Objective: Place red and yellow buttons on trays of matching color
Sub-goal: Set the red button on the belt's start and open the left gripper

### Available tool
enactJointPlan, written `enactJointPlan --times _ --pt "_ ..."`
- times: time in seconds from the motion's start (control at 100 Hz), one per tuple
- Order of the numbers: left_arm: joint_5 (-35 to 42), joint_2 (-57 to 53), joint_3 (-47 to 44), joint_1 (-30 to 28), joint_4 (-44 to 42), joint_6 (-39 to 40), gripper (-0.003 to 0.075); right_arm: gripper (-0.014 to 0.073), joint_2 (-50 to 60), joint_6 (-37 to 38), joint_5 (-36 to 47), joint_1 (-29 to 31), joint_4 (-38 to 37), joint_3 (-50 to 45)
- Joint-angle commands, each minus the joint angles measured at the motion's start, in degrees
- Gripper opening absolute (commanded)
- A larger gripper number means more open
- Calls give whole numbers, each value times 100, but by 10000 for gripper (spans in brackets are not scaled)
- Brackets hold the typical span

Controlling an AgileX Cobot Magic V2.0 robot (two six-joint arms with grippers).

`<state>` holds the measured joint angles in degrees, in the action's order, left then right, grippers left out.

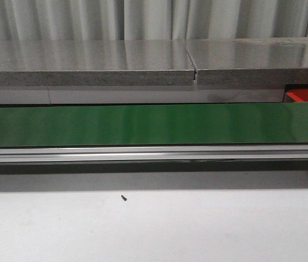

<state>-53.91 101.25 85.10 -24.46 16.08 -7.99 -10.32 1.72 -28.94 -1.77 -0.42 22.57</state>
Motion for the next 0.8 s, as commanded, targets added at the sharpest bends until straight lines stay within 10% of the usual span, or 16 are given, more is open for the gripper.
enactJointPlan --times 0.0,0.29,0.51,0.79 --pt "246 -321 -3 225 115 -1 211 -115 -49 -71 413 9 -23 142" --pt "381 -321 -345 472 139 -1 225 -115 -49 -71 413 9 -23 142" --pt "297 -321 -323 472 216 -6 540 -115 -49 -71 413 9 -23 142" --pt "345 -584 -111 472 1228 -419 568 -115 -49 -71 413 9 -23 142"
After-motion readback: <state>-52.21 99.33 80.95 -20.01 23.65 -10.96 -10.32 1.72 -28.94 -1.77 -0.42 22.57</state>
